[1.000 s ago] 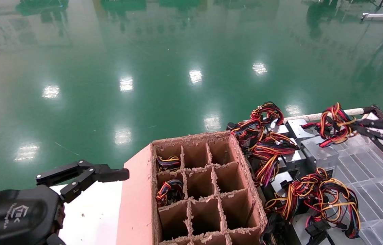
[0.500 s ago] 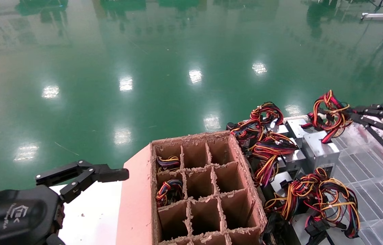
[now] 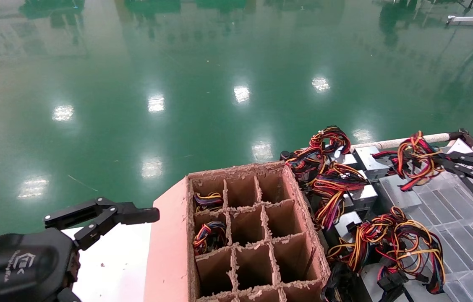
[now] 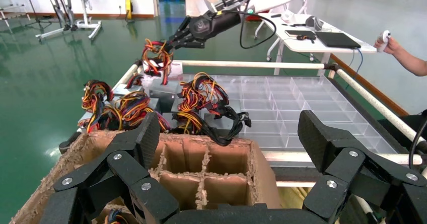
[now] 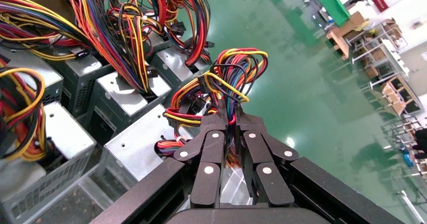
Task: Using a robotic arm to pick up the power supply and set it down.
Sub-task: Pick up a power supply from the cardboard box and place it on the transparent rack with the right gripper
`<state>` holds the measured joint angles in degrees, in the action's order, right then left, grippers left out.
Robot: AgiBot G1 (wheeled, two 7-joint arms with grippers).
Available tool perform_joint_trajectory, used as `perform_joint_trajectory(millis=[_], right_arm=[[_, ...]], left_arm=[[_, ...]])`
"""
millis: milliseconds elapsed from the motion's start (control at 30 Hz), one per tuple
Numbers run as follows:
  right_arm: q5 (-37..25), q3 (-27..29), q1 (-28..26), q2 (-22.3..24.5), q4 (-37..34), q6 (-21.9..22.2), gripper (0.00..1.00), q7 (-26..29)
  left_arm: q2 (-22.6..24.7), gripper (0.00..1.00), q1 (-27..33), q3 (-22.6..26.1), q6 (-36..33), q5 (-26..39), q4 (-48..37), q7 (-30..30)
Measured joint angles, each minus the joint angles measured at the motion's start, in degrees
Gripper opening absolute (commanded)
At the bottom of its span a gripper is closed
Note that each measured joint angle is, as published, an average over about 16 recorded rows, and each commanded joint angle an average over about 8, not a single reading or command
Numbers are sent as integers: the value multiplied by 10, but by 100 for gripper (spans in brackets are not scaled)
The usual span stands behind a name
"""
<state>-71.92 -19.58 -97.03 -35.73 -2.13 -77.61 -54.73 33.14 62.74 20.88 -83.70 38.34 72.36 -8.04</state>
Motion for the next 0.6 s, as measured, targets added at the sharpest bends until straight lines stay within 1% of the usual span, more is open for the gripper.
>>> perform_joint_trajectory(millis=[33, 67, 267, 300, 333, 600], right_arm=[[2, 1, 3, 2, -2, -1, 4, -1], [3, 2, 6, 4, -3, -2, 14, -1], [11, 7, 20, 14, -11, -7, 89, 0], [11, 8, 22, 15, -12, -8, 98, 1], [12, 8, 23, 15, -13, -8, 100, 1], [14, 10, 27, 17, -16, -8, 100, 3]], left_arm=[[0, 100, 0, 0, 0, 0, 0, 0], [0, 100, 0, 0, 0, 0, 0, 0], [0, 100, 0, 0, 0, 0, 0, 0], [0, 100, 0, 0, 0, 0, 0, 0], [0, 100, 0, 0, 0, 0, 0, 0], [0, 100, 0, 0, 0, 0, 0, 0]])
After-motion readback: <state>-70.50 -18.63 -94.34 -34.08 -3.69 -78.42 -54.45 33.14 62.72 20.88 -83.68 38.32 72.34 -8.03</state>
